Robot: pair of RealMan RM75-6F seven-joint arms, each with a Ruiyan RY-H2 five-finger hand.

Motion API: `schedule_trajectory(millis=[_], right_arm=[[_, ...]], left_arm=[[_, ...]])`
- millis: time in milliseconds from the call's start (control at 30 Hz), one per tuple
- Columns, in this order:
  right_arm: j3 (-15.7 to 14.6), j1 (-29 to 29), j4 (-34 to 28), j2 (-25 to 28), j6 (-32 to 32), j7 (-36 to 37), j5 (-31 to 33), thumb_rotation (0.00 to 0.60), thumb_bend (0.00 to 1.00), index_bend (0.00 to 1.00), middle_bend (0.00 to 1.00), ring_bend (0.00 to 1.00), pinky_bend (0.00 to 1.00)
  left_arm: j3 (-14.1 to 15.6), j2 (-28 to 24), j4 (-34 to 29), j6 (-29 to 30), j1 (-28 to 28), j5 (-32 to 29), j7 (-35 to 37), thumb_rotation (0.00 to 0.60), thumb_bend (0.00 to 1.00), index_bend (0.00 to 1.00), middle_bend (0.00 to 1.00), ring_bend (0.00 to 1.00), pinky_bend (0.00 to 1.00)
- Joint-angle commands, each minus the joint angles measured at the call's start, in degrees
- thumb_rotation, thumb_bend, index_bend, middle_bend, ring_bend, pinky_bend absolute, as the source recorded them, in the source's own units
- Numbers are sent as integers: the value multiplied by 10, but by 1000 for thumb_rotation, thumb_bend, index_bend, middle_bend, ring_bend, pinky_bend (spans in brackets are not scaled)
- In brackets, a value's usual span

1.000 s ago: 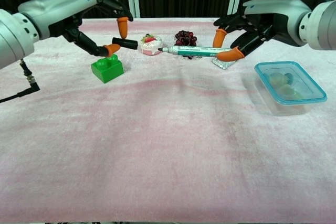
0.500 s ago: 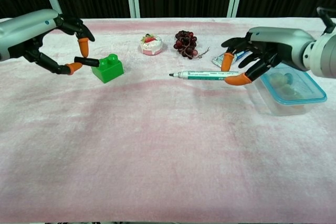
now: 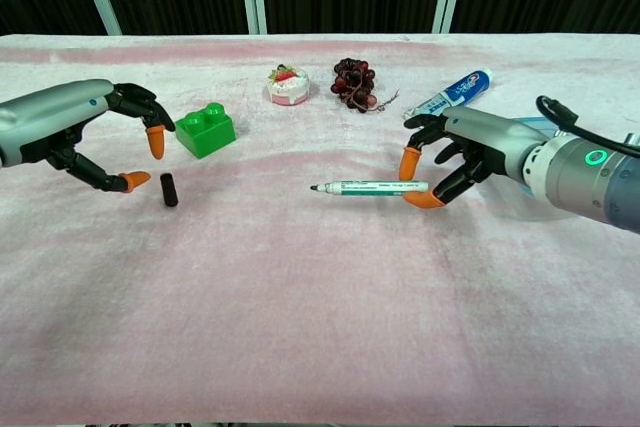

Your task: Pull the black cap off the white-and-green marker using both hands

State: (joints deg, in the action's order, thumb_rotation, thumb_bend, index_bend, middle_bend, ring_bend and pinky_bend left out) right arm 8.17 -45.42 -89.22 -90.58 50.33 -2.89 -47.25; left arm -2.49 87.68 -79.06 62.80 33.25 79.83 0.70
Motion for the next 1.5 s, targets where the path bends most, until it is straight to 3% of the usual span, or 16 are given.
schedule_trajectory(millis=[33,133,233,400,767,1000,1133,1267,1500], right_arm=[[0,-3,12,-5,-15,-5,8,600,290,711,0,7,159],[-4,-7,13,3,-43,-9,18,600,176,442,0,0,155],[3,-9,0,20,-67,-1,31,600,103,238,0,0,153],[25,1,-25,52,-63,23,16,600,57,69,0,0,153],[52,63,-98,185,-15,79,-43,600,42,18,0,0,153],[55,126,-128,295,61,104,-153,600,82,19,0,3,153],[30,162,-105,349,109,58,-202,600,110,19,0,6,153],[-5,239,-112,366,221,12,-231,600,129,19,0,6,153],[-84,343,-114,349,327,-23,-310,600,130,19,0,4,153]], left_arm=[[3,1,7,-11,3,-1,-10,600,179,360,179,0,64],[5,1,12,-23,6,-6,-34,600,100,243,139,0,32],[0,-4,0,-23,7,-9,-46,600,52,150,111,0,19],[-18,-23,-30,-2,4,-4,-35,600,39,90,90,0,18],[-38,-108,-127,61,-17,19,-45,600,39,90,87,0,20],[-35,-168,-187,134,-59,24,-167,600,40,98,88,0,31],[-19,-182,-200,193,-101,38,-209,600,46,97,101,0,41],[8,-197,-213,248,-160,20,-288,600,52,99,112,0,52],[55,-216,-220,272,-226,18,-230,600,52,103,111,0,46]])
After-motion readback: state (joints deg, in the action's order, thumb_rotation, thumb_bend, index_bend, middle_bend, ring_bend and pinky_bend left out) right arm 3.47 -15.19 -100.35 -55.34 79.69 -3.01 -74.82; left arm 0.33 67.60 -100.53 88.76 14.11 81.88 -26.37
